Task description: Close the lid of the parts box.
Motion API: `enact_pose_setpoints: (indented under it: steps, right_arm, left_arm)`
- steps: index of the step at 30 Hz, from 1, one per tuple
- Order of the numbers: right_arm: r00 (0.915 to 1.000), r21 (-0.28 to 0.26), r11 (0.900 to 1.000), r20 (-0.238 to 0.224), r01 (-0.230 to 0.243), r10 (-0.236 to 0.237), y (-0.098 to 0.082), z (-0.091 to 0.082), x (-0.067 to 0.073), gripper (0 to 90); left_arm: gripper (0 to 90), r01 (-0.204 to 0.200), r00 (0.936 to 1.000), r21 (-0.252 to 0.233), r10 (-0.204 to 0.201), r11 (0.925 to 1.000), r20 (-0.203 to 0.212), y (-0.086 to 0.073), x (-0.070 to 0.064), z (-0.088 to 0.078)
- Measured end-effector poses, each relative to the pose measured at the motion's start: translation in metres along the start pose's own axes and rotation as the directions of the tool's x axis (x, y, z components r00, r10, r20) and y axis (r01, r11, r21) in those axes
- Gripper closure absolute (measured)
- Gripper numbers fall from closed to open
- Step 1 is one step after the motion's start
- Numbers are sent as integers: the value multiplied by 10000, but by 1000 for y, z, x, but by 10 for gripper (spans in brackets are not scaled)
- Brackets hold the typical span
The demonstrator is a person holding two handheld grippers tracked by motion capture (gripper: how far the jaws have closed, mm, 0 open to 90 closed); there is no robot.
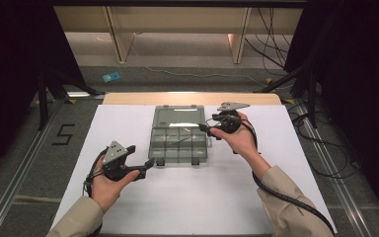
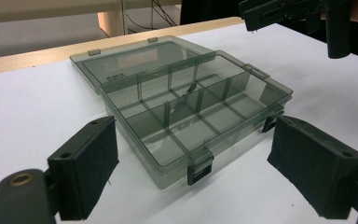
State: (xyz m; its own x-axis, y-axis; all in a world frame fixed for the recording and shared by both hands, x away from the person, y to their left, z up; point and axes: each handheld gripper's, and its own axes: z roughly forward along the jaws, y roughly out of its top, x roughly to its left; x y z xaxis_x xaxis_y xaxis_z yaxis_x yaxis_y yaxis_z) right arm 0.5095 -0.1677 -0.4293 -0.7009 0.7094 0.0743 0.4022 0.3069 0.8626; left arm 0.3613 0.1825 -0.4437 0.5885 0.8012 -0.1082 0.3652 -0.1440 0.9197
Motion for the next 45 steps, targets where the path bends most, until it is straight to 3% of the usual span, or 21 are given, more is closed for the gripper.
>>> enact_pose_setpoints:
  steps: [8, 17, 23, 31, 34, 39, 40, 42, 43, 44, 45]
  right_arm:
    - [9993, -19, 9999, 357, -118, 119, 0, -3, -5, 266]
    - [9997, 70, 9999, 221, -97, 95, -3, 1, -7, 271]
    - [9986, -131, 9999, 535, 67, -60, -2, 0, -7, 264]
    - [9960, -58, 9999, 889, -109, 114, 0, -2, -9, 264]
    - [9929, 72, 9997, 1165, -248, 238, 3, -1, -11, 292]
    - [9828, 423, 9940, 1595, -1009, 930, 10, 13, -19, 393]
    - [9780, 628, 9887, 1679, -1359, 1237, 12, 17, -20, 418]
    - [9786, 897, 9892, 1808, -1162, 986, 14, 28, -25, 454]
    - [9750, 1141, 9819, 1806, -1514, 1294, 17, 31, -25, 474]
    - [9732, 1229, 9796, 1864, -1588, 1344, 19, 36, -26, 503]
    - [9735, 1412, 9772, 1875, -1585, 1308, 21, 40, -28, 526]
  left_arm:
    - [147, 25, 10000, 11, -25, 10000, 4, 1, 0, 3]
    - [150, -2, 10000, 114, 2, 9999, 10, 1, -2, 7]
    - [150, -14, 10000, 48, 14, 10000, 14, 1, -1, 7]
    - [150, 38, 10000, 3, -38, 10000, 86, 2, -4, 9]
    - [150, 40, 10000, -56, -40, 10000, 71, 2, -4, 8]
    - [151, 53, 10000, -34, -53, 10000, 77, 2, -4, 8]
    - [150, 27, 10000, -60, -27, 10000, 83, 2, -4, 8]
    - [150, 48, 9999, -51, -48, 10000, 92, 2, -3, 9]
    - [150, -18, 9999, -33, 18, 10000, 106, 2, -3, 9]
    - [151, 101, 9999, 0, -101, 9999, 71, 1, -3, 9]
    - [151, -29, 9999, -6, 29, 10000, 119, 1, -2, 10]
